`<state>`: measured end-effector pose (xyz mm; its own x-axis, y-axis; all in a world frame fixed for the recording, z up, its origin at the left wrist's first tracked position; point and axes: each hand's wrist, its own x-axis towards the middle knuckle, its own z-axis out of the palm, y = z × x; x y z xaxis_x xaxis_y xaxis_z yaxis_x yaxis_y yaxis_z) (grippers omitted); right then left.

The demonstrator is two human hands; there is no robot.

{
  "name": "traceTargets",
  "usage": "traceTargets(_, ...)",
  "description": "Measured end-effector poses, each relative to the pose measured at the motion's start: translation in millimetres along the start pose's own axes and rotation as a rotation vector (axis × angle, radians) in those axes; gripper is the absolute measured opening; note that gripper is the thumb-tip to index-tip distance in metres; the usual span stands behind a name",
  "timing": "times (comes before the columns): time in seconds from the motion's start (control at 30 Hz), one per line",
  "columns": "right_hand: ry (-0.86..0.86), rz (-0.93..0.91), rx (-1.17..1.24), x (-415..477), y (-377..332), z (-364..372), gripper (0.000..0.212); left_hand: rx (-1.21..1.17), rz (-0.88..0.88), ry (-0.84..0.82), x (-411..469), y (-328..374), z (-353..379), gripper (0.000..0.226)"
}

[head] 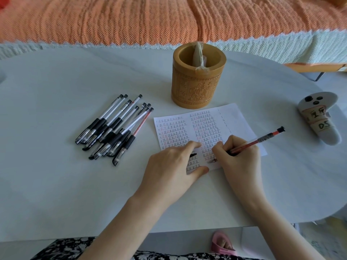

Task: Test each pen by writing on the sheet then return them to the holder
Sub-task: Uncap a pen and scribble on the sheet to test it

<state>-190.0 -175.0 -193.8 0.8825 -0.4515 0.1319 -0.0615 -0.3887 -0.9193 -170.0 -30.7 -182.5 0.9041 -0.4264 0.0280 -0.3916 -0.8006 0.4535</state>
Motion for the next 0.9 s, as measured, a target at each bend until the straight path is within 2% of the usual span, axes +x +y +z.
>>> traceTargets(0.9,0.019,-0.011,-0.026,0.1,-1.1,0.1,0.037,0.0,0.011,0.018,0.4,-0.5,0.4,0.055)
